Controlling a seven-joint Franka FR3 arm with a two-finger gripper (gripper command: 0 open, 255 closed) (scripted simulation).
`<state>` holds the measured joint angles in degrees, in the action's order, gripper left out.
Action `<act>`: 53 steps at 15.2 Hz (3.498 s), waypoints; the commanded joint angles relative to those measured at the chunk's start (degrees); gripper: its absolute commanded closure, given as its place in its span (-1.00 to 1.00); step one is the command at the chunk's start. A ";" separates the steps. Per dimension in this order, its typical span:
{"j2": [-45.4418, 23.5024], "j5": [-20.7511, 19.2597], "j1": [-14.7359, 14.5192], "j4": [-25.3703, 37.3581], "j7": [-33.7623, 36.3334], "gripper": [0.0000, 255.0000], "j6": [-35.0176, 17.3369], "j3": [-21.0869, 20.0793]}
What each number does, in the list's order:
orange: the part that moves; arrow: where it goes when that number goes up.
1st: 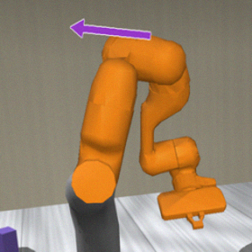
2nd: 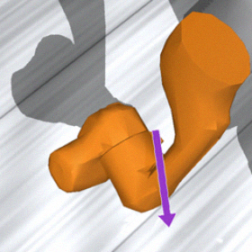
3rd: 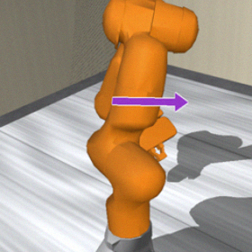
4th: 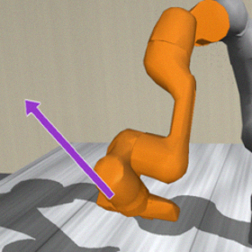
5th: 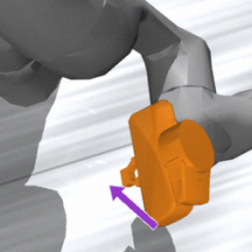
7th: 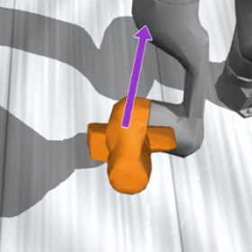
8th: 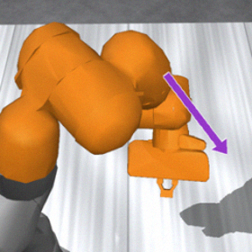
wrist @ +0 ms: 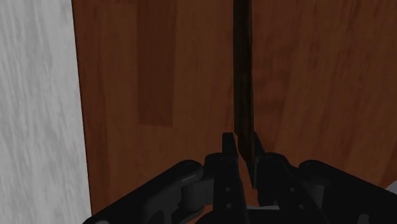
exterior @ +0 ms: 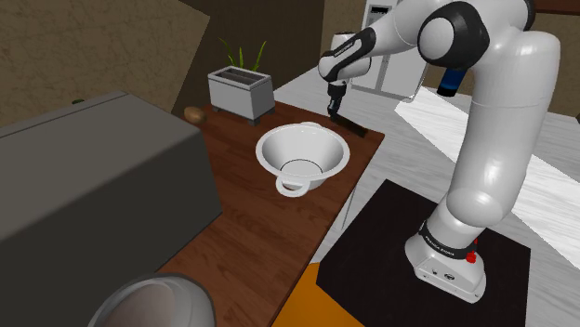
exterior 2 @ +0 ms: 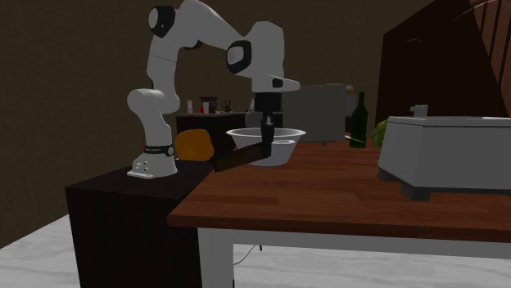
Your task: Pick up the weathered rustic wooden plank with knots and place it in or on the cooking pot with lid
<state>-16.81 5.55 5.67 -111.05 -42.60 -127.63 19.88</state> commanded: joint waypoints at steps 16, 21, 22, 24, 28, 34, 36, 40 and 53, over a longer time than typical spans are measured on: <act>5.44 -2.49 -0.58 6.33 1.41 1.00 11.44 0.79; 7.10 -3.27 -1.52 7.14 3.03 1.00 13.81 0.41; 7.93 -3.67 -2.39 6.08 4.46 1.00 13.53 -0.05; 9.42 -4.38 -4.06 4.19 7.33 1.00 13.05 -1.06; 11.74 -5.48 -7.16 1.25 13.06 1.00 12.37 -3.33; 13.55 -6.35 -11.58 -1.12 21.47 1.00 11.88 -6.99; 13.72 -6.48 -13.00 -1.38 24.21 1.00 11.84 -8.25; 13.41 -6.60 -15.83 -1.11 29.59 1.00 11.91 -10.76; 13.96 -40.89 -21.57 -14.49 78.50 -1.00 21.14 -13.46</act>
<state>-2.74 -34.18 -15.77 -124.99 33.91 -107.12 6.44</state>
